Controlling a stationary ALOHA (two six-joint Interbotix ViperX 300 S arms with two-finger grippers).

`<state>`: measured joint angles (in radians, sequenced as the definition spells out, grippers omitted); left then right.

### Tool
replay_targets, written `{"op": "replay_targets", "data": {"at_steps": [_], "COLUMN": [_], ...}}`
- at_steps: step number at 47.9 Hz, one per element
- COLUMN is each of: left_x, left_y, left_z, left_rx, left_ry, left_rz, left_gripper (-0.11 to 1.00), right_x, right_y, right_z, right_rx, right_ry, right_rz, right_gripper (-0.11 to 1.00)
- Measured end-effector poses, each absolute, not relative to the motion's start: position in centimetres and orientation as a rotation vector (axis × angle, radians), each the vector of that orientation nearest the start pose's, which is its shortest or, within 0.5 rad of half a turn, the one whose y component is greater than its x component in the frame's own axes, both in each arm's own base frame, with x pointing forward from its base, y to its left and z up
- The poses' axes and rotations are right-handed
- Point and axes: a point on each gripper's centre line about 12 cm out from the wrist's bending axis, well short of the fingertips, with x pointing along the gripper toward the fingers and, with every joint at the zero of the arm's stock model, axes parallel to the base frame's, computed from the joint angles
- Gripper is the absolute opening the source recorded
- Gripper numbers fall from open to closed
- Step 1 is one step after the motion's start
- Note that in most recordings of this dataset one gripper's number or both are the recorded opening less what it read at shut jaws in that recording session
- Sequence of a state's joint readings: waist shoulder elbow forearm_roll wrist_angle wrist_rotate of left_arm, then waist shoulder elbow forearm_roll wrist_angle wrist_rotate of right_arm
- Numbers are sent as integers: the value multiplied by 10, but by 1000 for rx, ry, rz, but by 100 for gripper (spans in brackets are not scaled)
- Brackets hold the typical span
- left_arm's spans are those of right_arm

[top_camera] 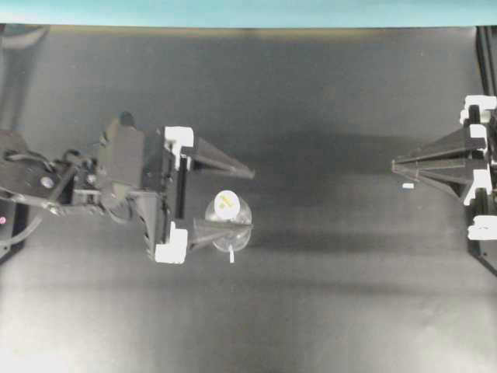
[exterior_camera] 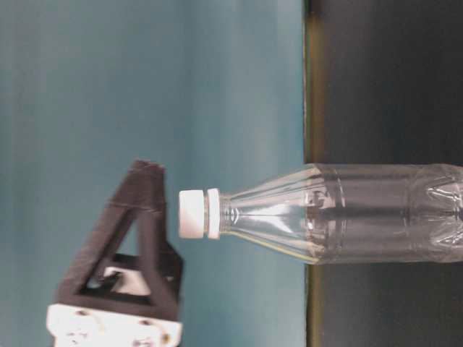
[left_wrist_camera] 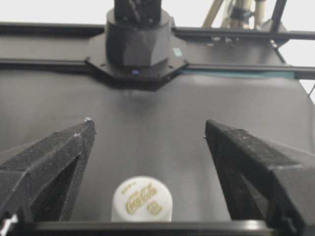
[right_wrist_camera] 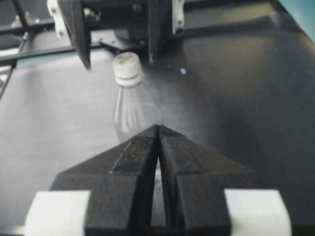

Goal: Open the bottle cap by holding the bottle with the left arm and twisting the cap with the right arm.
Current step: 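Move the left gripper to the clear bottle and close around its body, then swing the right gripper over toward the white bottle cap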

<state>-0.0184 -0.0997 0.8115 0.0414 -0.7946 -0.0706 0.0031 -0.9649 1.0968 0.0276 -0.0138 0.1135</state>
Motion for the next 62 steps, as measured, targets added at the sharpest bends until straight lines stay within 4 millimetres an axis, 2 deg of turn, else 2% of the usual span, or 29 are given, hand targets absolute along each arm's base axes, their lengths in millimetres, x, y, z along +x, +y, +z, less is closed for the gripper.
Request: {"op": "replay_targets", "data": {"at_steps": [19,25,44,52,62], "left_x": [387,389,375,379,382], "left_y": [-9,-11,-14,-14,-15], "left_z": [186,175,127,115,113], "left_rx": [-50,-74,-73,-74,-77], "left_ry": [-6,-13,93,102,112], "left_rz": [-48,-53,-59,-59,-60], "left_gripper": [96,96,96,96,96], "right_x": [200,200,198,198,198], "right_y": [1,0,-6,-8,-8], "right_z": [296,292,289,289,290], "right_rx": [193,201,238,278,299], "right_ry": [118,150,171,168,166], "right_rz": [-8,-13,-48,-62,-65], "right_gripper": [0,0,0,0,0]}}
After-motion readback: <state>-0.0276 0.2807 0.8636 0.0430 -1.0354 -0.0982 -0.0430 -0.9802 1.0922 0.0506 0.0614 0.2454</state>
